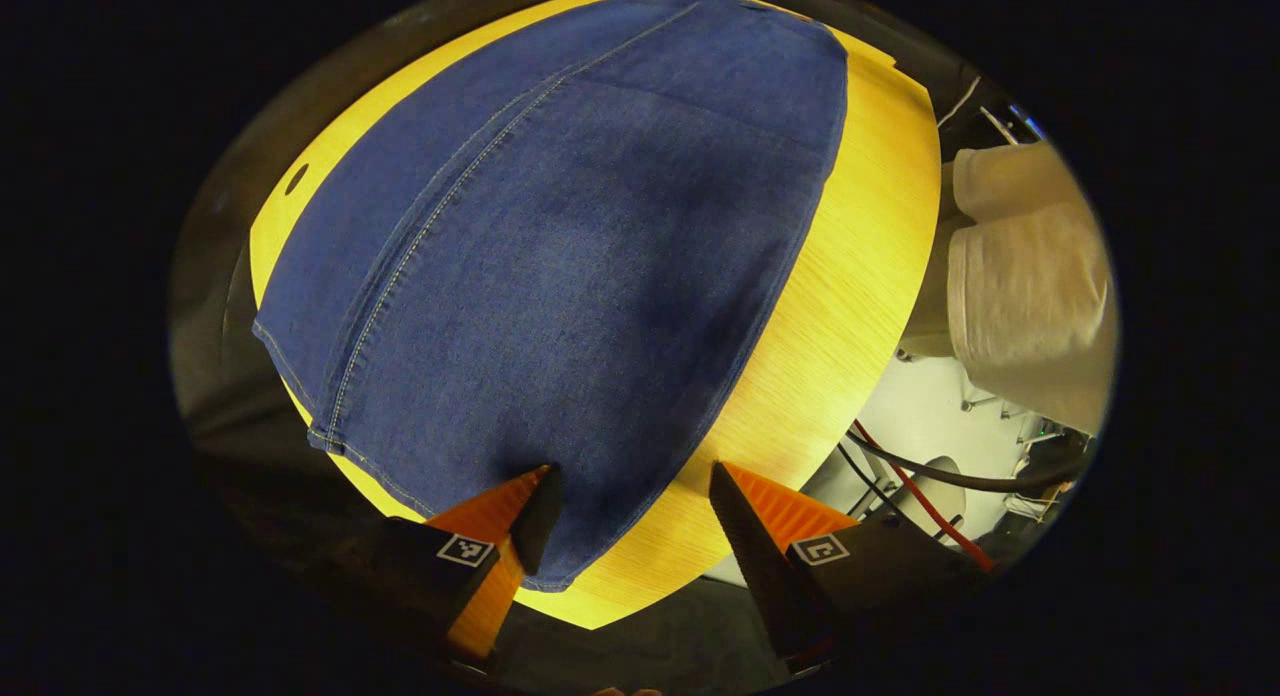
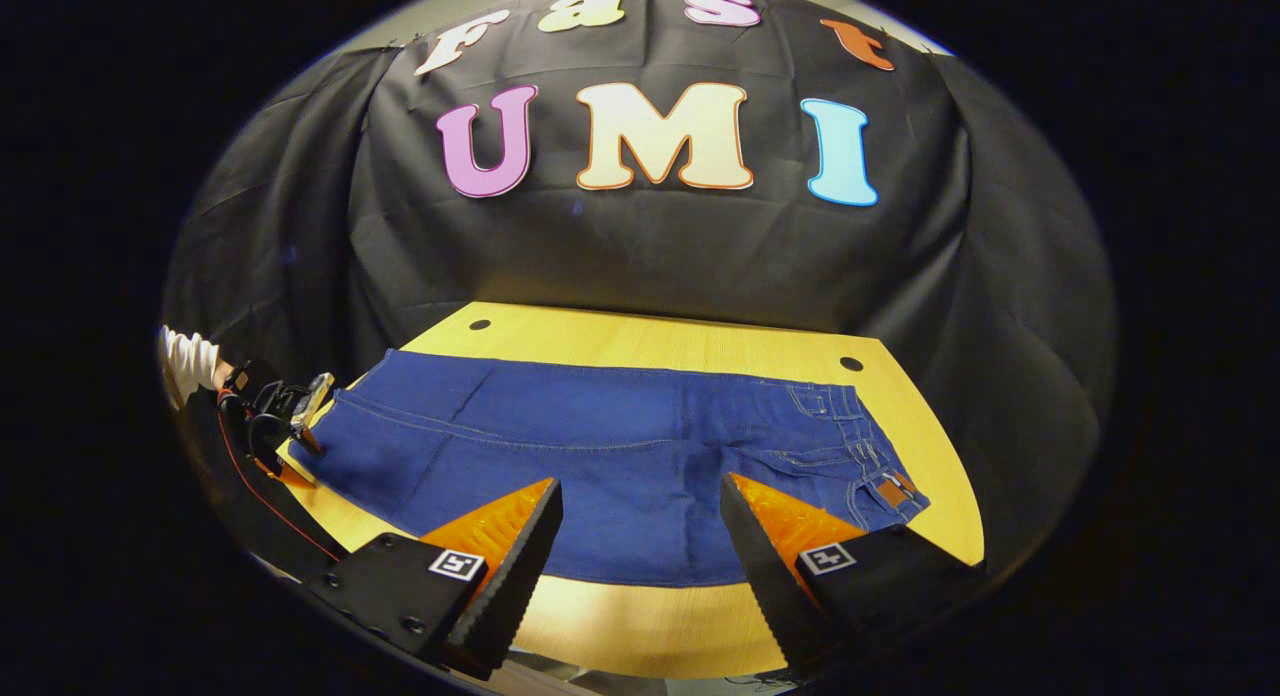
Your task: Grasp the waist and the cuffs of the jeans and fold them to make the two legs overlap; first hold the waist and fold one-third of the jeans toward the cuffs, then hold the cuffs and fold the remaining one-third in the same direction to finish folding.
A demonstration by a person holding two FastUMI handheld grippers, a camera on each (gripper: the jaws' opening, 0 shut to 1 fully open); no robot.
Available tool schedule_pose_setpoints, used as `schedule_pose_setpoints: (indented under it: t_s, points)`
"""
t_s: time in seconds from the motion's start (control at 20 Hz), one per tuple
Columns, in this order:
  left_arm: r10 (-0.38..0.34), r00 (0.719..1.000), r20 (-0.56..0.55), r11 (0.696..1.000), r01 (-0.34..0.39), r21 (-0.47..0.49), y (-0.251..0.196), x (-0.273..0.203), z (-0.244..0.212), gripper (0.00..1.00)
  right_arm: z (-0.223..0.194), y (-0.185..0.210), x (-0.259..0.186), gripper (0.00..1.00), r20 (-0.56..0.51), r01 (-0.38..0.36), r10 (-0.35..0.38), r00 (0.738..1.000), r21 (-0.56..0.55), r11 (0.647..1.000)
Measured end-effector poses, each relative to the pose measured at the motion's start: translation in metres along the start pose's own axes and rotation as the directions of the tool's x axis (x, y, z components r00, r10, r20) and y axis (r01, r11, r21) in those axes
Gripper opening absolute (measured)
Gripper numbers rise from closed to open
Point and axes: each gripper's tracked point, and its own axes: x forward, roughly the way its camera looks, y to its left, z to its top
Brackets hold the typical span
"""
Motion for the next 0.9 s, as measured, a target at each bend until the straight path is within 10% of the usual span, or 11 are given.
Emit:
schedule_pose_setpoints:
  t_s: [0.3, 0.55, 0.9]
  points:
    - [0.011, 0.998, -0.065, 1.0, -0.011, -0.005, -0.004, -0.004, 0.006, 0.66, -0.004, -0.007, -0.002, 0.97, -0.005, -0.014, 0.015, 1.0, 0.015, 1.0]
    - [0.081, 0.995, -0.056, 0.997, -0.081, -0.004, -0.008, -0.002, 0.01, 0.08, -0.001, -0.027, -0.003, 0.98, 0.002, -0.01, 0.01, 1.0, 0.023, 1.0]
    - [0.138, 0.989, -0.056, 0.989, -0.14, -0.036, -0.009, 0.0, 0.009, 0.0, -0.011, -0.071, 0.012, 0.98, -0.052, -0.049, 0.046, 0.998, -0.053, 0.997]
